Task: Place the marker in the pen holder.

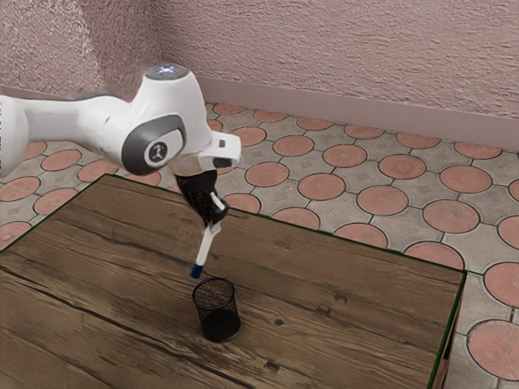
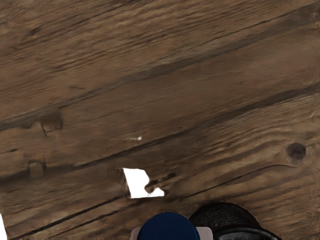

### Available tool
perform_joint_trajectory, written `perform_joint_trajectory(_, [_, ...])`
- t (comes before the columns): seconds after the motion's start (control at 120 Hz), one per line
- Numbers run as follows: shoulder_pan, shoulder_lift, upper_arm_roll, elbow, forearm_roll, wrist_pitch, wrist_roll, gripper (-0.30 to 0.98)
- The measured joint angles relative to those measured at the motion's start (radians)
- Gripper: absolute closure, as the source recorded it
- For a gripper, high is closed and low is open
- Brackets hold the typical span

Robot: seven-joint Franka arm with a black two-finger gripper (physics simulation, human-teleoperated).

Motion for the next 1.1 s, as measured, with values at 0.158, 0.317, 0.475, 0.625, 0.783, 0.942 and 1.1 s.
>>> perform_joint_trajectory(0.158, [-0.062, 0.006, 0.003, 0.001, -0.020, -0.020, -0.010, 0.78])
perform_joint_trajectory(0.317, [-0.117, 0.008, 0.000, 0.000, -0.032, -0.028, -0.015, 0.77])
perform_joint_trajectory(0.475, [-0.180, 0.007, 0.008, 0.000, -0.036, -0.032, -0.017, 0.77])
perform_joint_trajectory(0.625, [-0.254, 0.004, 0.031, -0.002, -0.034, -0.035, -0.016, 0.77])
perform_joint_trajectory(0.783, [-0.305, 0.003, 0.036, -0.003, -0.032, -0.037, -0.013, 0.77])
perform_joint_trajectory(0.942, [-0.365, 0.002, 0.065, -0.003, -0.030, -0.038, -0.007, 0.77])
perform_joint_trajectory(1.1, [-0.387, 0.001, 0.080, -0.003, -0.029, -0.038, 0.003, 0.77])
